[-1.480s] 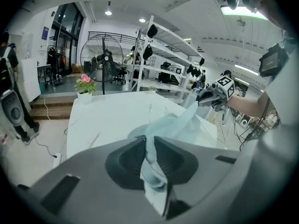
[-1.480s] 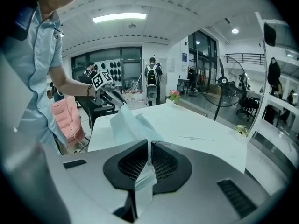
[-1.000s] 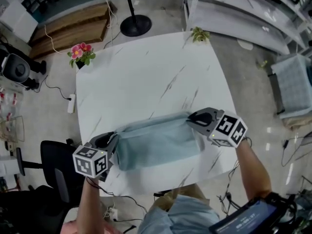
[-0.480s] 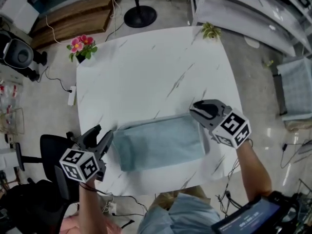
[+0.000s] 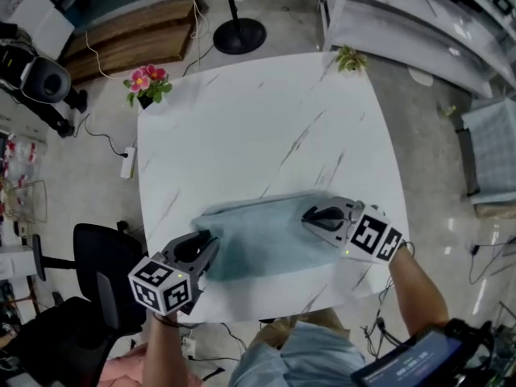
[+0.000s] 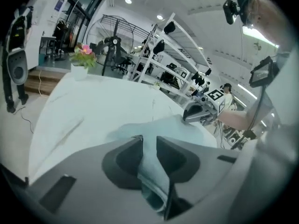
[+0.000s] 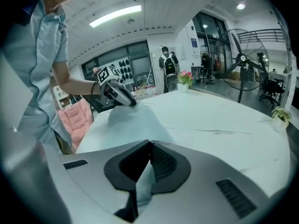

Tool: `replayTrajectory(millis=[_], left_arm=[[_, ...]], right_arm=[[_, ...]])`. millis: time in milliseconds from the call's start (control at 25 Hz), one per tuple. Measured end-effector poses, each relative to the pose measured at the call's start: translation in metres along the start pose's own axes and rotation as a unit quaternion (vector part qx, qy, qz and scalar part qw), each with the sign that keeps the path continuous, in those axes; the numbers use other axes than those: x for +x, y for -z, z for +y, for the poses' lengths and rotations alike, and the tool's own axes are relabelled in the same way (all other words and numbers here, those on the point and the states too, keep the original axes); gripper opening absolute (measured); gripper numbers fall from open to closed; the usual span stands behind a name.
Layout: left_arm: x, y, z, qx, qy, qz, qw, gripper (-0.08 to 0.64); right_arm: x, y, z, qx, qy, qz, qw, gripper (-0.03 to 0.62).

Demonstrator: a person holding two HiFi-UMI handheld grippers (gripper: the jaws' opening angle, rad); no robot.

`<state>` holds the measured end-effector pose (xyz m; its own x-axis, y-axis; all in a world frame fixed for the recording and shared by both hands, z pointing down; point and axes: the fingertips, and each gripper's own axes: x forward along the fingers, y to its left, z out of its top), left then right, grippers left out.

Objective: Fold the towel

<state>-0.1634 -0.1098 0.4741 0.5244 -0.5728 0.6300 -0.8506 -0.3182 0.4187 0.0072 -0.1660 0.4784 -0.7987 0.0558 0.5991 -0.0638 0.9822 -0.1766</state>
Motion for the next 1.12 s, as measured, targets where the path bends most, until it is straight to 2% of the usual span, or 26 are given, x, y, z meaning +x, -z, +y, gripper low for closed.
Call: replayTrajectory(millis=[120, 280, 560, 680, 800, 880, 960, 1120], left_arm=[[0.032, 0.004, 0.008, 0.01, -0.002, 0.021, 0.9997, 0.09], [0.049, -0.014, 0.031, 0.009, -0.022, 0.018, 0.9996, 0.058], [0.054, -0.029, 0.064, -0.02, -0.067, 0.009, 0.9975, 0.049], [0.062, -0.032, 0.069, -0.018, -0.072, 0.011, 0.9972, 0.038], [0.057, -0.04, 0.064, -0.003, -0.076, 0.004, 0.9971, 0.043], [0.048, -0.047, 0.059, 0.003, -0.08, -0.014, 0.9967, 0.085], [0.036, -0.056, 0.054, 0.005, -0.085, -0.035, 0.9958, 0.097], [0.01, -0.055, 0.039, -0.005, -0.071, -0.062, 0.9955, 0.097]], right_arm=[[0.015, 0.015, -0.021, 0.004, 0.04, 0.023, 0.999, 0.015], [0.021, 0.018, -0.048, 0.027, 0.077, 0.032, 0.996, 0.015], [0.025, 0.023, -0.058, 0.073, 0.064, 0.034, 0.995, 0.014], [0.027, 0.023, -0.061, 0.071, 0.064, 0.04, 0.995, 0.014], [0.027, 0.021, -0.059, 0.079, 0.062, 0.028, 0.995, 0.017], [0.02, 0.017, -0.06, 0.097, 0.068, 0.011, 0.993, 0.039], [0.005, 0.012, -0.065, 0.121, 0.089, -0.008, 0.989, 0.085], [-0.035, 0.006, -0.063, 0.164, 0.152, -0.038, 0.974, 0.128]])
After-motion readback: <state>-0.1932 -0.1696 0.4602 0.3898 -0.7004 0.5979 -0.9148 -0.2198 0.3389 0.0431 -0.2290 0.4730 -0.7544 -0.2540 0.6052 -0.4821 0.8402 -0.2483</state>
